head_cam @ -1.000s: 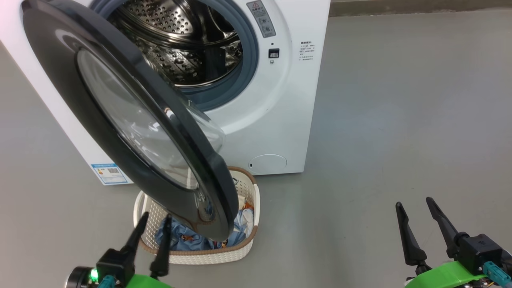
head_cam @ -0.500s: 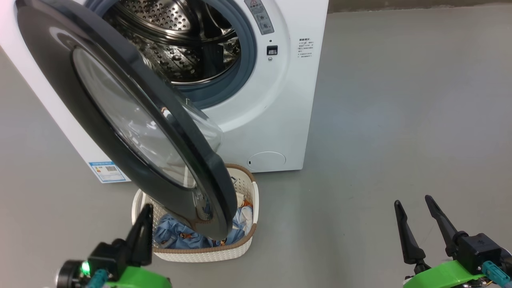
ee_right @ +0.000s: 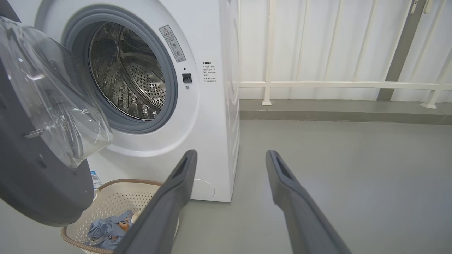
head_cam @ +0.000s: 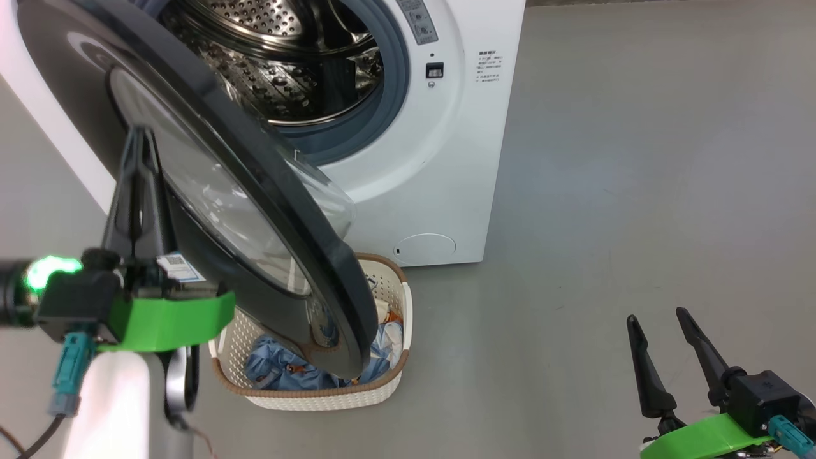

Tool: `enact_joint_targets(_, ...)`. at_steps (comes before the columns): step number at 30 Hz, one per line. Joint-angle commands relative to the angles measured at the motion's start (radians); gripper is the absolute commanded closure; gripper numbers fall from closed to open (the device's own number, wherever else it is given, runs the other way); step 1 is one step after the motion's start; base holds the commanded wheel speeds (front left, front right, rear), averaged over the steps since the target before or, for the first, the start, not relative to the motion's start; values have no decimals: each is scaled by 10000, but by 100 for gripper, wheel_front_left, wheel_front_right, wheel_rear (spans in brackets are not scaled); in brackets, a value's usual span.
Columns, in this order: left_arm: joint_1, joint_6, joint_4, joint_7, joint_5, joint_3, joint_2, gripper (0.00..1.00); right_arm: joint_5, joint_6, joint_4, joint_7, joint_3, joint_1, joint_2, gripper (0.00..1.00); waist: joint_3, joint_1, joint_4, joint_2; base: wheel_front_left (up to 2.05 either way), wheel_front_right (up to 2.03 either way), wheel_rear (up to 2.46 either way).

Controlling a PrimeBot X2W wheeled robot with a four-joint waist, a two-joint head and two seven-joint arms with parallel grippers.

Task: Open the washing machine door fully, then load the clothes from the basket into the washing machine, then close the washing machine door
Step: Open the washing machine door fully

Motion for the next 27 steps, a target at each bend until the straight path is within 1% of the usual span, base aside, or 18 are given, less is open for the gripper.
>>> enact_joint_targets(1, -589, 53, -563, -11, 129, 152, 208, 100, -128, 29, -311, -120, 212, -6, -39, 0, -5, 0, -8, 0, 0, 0, 0)
enact_joint_targets(4, -1021, -140, -1209, 231, 204, -435, 175, 100, -132, 29, -344, -120, 165, 27, -11, 0, -27, 0, -2, 0, 0, 0, 0)
enact_joint_targets(6, -1176, -366, -1542, 589, 127, -1001, 143, 100, -142, 29, -364, -120, 149, 51, 4, 0, -42, 0, 3, 0, 0, 0, 0)
enact_joint_targets(10, -1302, -721, -2059, 1459, -378, -2264, 86, 100, -150, 29, -406, -120, 146, 92, 27, 0, -52, 0, 13, 0, 0, 0, 0)
enact_joint_targets(12, -1246, -795, -2234, 1883, -719, -2926, 71, 100, -149, 29, -407, -120, 171, 109, 35, 0, -73, 0, 3, 0, 0, 0, 0)
enact_joint_targets(15, -1051, -812, -2416, 2371, -1169, -3864, 61, 100, -145, 29, -401, -120, 215, 127, 46, 0, -104, 0, -32, 0, 0, 0, 0)
enact_joint_targets(20, -521, -660, -2608, 2731, -1784, -5289, 58, 100, -119, 29, -391, -120, 251, 162, 60, 0, -146, 0, -105, 0, 0, 0, 0)
enact_joint_targets(21, -521, -660, -2608, 2731, -1784, -5289, 58, 100, -119, 29, -391, -120, 251, 162, 60, 0, -146, 0, -105, 0, 0, 0, 0)
enact_joint_targets(24, -196, -594, -2348, 2979, -1903, -5943, 57, 100, -111, 29, -380, -120, 260, 177, 65, 0, -141, 0, -133, 0, 0, 0, 0)
enact_joint_targets(27, 51, -444, -1993, 3111, -1924, -6245, 56, 100, -103, 29, -399, -120, 284, 158, 71, 0, -108, 0, -158, 0, 0, 0, 0)
